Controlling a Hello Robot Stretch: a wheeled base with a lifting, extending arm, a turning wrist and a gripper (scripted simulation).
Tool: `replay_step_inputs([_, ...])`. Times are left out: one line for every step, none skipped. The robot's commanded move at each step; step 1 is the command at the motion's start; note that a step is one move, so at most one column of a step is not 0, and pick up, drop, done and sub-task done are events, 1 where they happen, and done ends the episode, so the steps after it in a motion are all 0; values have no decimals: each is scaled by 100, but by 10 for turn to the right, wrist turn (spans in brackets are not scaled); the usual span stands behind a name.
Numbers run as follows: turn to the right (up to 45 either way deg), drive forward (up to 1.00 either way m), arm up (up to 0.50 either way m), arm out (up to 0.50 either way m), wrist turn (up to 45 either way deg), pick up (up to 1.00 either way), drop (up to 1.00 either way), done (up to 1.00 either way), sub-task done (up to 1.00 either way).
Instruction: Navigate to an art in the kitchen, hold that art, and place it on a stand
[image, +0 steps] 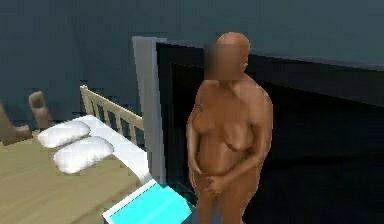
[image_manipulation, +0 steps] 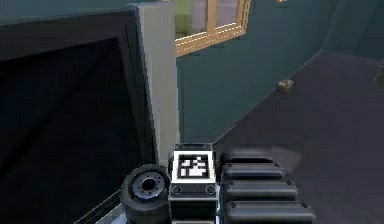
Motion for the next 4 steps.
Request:
replay_step_inputs([-30, 0, 0, 0, 0, 0, 0, 0, 0])
replay_step_inputs([0, 0, 0, 16, 0, 0, 0, 0, 0])
replay_step_inputs([0, 0, 0, 0, 390, 0, 0, 0, 0])
replay_step_inputs([0, 0, 0, 0, 390, 0, 0, 0, 0])
